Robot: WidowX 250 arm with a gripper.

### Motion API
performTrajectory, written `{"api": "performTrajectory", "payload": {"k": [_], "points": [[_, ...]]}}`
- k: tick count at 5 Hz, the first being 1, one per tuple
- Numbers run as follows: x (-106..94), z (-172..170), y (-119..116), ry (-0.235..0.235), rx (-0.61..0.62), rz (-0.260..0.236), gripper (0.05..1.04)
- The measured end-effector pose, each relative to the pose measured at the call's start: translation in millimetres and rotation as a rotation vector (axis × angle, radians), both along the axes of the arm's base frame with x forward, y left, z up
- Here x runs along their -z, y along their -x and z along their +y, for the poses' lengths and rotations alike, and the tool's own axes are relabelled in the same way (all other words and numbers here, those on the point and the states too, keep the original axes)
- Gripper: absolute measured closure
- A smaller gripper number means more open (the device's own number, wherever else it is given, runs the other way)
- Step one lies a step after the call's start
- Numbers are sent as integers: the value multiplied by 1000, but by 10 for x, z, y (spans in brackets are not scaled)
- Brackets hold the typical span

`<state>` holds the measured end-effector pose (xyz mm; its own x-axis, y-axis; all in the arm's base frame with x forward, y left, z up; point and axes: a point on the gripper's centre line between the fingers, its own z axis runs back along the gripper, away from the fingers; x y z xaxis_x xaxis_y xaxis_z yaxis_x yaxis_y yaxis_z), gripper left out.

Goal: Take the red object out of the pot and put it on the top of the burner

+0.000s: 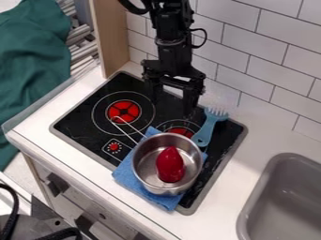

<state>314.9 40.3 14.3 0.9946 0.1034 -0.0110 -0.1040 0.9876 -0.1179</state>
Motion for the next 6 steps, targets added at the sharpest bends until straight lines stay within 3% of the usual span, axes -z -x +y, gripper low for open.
{"api": "performTrajectory", "payload": {"k": [1, 2, 4, 5, 6], "points": [[129, -19, 78, 8, -2, 46, 82], [60, -106, 156, 12, -1, 34, 82], [-226, -201, 562, 17, -29, -45, 82], [-175, -270, 729, 46, -18, -42, 82], [-110, -334, 871, 46, -30, -21, 82]]}}
